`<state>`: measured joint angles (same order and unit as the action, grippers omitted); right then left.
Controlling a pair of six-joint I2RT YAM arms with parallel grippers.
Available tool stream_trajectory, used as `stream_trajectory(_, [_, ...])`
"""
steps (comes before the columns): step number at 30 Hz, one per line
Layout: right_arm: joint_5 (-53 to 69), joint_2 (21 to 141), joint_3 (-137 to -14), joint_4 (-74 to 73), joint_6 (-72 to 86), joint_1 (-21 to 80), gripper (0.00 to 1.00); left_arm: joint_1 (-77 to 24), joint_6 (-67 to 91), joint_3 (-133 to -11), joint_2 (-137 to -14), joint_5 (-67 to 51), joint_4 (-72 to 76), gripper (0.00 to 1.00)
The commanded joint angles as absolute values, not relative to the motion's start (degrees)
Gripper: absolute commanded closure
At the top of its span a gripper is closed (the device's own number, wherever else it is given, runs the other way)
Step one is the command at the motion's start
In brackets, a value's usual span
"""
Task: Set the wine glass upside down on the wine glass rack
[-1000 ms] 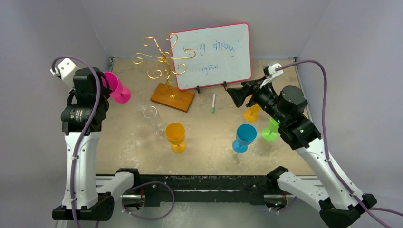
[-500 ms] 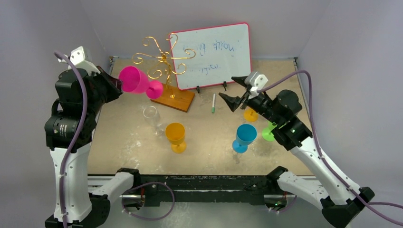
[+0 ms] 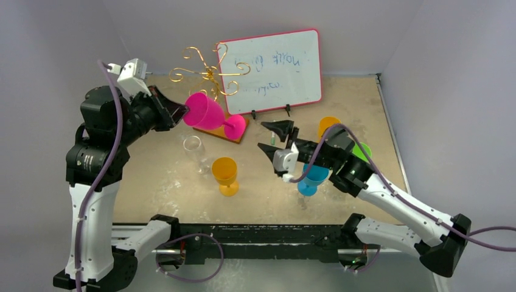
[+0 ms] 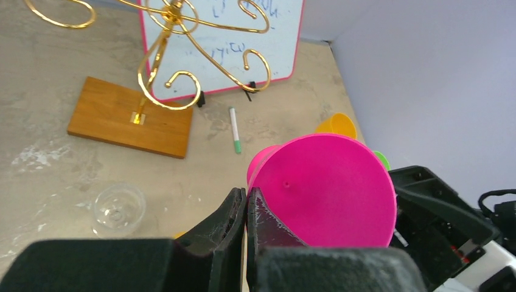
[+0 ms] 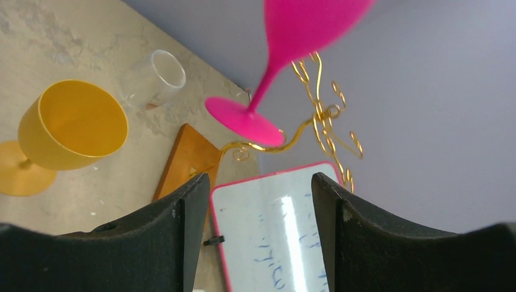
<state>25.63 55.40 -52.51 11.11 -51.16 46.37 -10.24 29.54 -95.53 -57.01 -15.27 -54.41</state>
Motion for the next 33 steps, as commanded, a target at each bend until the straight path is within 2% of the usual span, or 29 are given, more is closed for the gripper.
stream_trajectory(1, [19.4, 57.2, -52.3, 13.9, -68.8, 51.5, 0.36, -11.0, 30.9, -94.6, -57.7, -22.1, -49.9, 1.0])
stream_trajectory(16, [8.9, 64.4, -54.9, 9.8, -81.4, 58.1, 0.47, -11.8, 31.2, -93.5, -58.3, -23.3, -50.2, 1.0])
stream_trajectory(20, [7.0, 64.8, -54.9, 11.1, -83.0, 58.6, 0.64, -11.9, 30.8, -93.4, -58.4, -23.6, -50.4, 1.0])
stream_trajectory(27, [5.5, 64.3, -55.0, 12.9, -85.1, 58.8, 0.99, -12.0, 30.6, -93.4, -58.5, -24.3, -50.6, 1.0])
stream_trajectory(29, [5.5, 64.1, -55.0, 12.8, -85.5, 58.8, 1.0, -11.9, 30.4, -93.5, -58.5, -24.3, -50.5, 1.0])
stream_trajectory(30, [5.4, 63.9, -54.9, 12.8, -85.7, 58.9, 1.0, -11.9, 30.3, -93.6, -58.5, -23.9, -50.5, 0.96])
stream_trajectory(33, [5.4, 63.4, -54.8, 12.8, -85.6, 59.0, 1.0, -11.9, 29.8, -94.2, -58.4, -21.0, -50.8, 0.74])
